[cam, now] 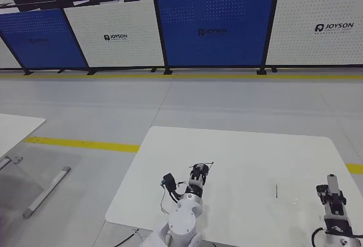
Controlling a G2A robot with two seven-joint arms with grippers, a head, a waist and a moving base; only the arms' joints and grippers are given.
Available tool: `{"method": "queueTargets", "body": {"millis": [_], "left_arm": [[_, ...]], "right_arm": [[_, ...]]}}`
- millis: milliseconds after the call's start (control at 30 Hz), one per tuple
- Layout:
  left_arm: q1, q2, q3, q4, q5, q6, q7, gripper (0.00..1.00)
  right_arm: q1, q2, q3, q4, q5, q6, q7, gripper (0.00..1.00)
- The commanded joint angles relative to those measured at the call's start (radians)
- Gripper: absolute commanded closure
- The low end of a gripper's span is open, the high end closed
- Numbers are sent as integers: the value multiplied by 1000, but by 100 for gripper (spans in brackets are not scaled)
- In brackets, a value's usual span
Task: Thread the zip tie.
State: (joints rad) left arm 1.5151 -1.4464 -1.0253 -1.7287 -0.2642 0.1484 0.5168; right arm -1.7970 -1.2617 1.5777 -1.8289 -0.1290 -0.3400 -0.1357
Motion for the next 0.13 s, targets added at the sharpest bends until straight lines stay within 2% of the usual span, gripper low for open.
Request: {"method": "queueTargets", "body": {"millis": [0, 100], "left_arm": [[0, 0, 0, 0, 0, 0, 0, 100], [0, 0, 0, 0, 0, 0, 0, 100]], "right_arm": [[0, 0, 0, 0, 0, 0, 0, 0], [0, 0, 0, 0, 0, 0, 0, 0]]}}
